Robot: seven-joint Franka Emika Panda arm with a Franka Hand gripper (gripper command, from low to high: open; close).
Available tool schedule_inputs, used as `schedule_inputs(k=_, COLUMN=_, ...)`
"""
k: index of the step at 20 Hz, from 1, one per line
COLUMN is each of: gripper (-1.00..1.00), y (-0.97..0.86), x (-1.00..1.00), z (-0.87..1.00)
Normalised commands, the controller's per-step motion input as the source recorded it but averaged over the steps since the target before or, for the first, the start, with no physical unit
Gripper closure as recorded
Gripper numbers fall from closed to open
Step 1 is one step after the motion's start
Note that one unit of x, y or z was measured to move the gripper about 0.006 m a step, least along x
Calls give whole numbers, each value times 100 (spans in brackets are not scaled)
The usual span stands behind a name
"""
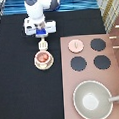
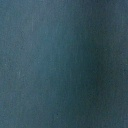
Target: Take the lid off the pot, put the pot on the plate, and use the tool to push the pot to the front of the table.
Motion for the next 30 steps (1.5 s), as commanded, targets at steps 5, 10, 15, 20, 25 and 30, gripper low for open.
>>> schedule_inputs(k=5, gripper=100, y=13, x=67, z=13)
schedule_inputs(k=10, gripper=100, y=9, x=62, z=42)
schedule_inputs(k=15, gripper=100, y=11, x=88, z=61)
schedule_inputs(k=20, gripper=100, y=18, x=85, z=37)
schedule_inputs(k=25, gripper=100, y=19, x=-63, z=65)
schedule_inputs(k=30, gripper=100, y=19, x=-99, z=45)
